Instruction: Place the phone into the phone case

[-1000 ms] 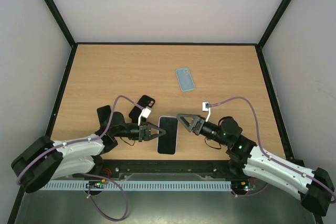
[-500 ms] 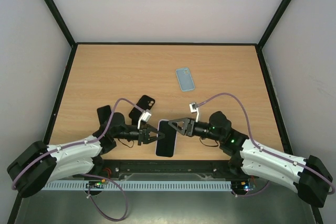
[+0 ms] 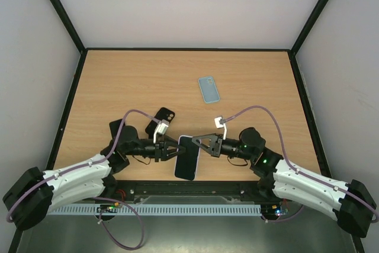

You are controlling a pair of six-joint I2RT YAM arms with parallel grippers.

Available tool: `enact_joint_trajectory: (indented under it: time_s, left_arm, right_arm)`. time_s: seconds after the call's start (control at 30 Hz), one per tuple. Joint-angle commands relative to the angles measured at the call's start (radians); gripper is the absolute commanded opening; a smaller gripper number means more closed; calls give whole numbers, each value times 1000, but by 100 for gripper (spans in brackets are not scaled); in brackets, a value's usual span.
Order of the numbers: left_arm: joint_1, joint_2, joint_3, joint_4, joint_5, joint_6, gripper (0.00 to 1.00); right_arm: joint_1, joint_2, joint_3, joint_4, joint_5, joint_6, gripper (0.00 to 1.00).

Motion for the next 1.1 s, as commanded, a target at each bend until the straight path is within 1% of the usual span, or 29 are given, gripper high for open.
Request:
enact_joint_trajectory:
  time_s: [0.0, 0.03, 0.1, 0.13, 0.17, 0.23, 0.3, 0.4, 0.5, 0.57, 0.63, 0.67, 0.77, 0.9, 0.97, 1.07]
  left_arm:
    - [0, -21, 34, 10, -37, -19, 27]
    - [0, -18, 39, -4, -39, -13, 20]
    - [0, -11, 52, -43, -45, 10, 9]
    - [-1, -9, 56, -54, -51, 11, 5]
    - [0, -8, 57, -59, -58, 9, 3]
    - [0, -18, 58, -61, -81, -4, 3]
    - [1, -33, 60, -57, -102, -19, 3]
    - [0, -52, 67, -48, -146, -46, 3]
    - [1, -66, 79, -39, -191, -76, 3]
    - [0, -78, 74, -10, -226, -108, 3]
    - [1, -89, 64, 34, -257, -145, 3]
    - [1, -95, 63, 47, -276, -154, 3]
    - [2, -106, 61, 61, -318, -171, 3]
    - [4, -122, 45, 66, -392, -201, 3]
    - [4, -121, 31, 90, -412, -222, 3]
    - [6, -112, 12, 110, -436, -234, 3]
  right_arm:
    - [6, 10, 15, 61, -10, 13, 2]
    - [6, 15, 15, 70, -8, 19, 2]
    - [6, 20, 15, 79, 1, 29, 2]
    - [5, 18, 16, 72, 10, 31, 6]
    - [6, 18, 13, 66, 17, 33, 16]
    - [5, 9, 3, 57, 32, 41, 41]
    - [5, 2, -20, 66, 38, 56, 56]
    - [5, -5, -71, 113, 35, 80, 69]
    - [5, 10, -106, 156, 8, 91, 77]
    - [5, 32, -125, 203, -23, 102, 78]
    - [5, 60, -145, 260, -44, 122, 76]
    - [5, 74, -154, 288, -55, 132, 73]
    - [5, 88, -161, 305, -60, 136, 62]
    - [6, 74, -172, 328, -75, 143, 56]
    - [5, 69, -186, 345, -73, 155, 53]
    - [5, 69, -211, 386, -69, 179, 47]
